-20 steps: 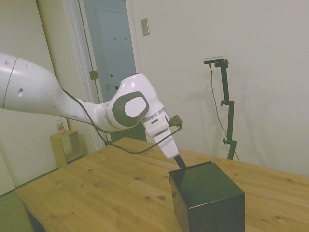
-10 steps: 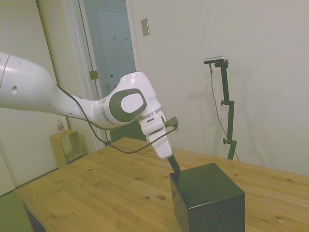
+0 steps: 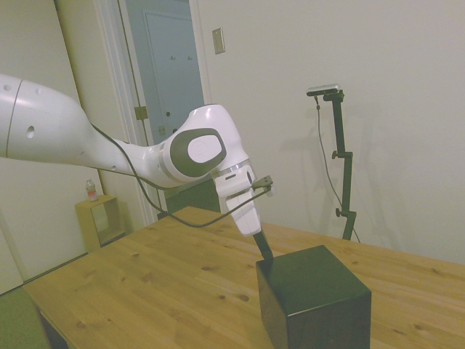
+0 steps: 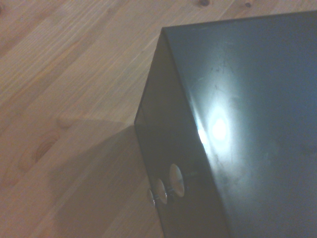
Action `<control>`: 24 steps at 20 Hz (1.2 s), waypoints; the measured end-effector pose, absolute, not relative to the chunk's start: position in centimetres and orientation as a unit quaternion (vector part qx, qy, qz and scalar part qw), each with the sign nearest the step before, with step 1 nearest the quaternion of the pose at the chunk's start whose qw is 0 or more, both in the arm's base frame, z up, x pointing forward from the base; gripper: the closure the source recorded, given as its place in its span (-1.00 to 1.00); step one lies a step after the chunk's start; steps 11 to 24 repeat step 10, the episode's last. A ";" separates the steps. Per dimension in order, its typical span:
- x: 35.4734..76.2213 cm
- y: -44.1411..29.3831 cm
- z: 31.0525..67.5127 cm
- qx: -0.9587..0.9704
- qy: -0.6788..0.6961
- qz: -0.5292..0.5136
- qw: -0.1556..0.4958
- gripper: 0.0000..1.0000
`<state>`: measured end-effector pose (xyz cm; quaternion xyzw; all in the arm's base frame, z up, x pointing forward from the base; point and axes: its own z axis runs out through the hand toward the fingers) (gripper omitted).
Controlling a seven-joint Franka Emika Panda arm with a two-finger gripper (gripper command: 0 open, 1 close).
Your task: Close the top drawer
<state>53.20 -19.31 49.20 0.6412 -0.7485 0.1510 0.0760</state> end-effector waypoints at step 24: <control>55.3 -18.2 49.0 0.689 -0.702 0.182 -0.016 -1.00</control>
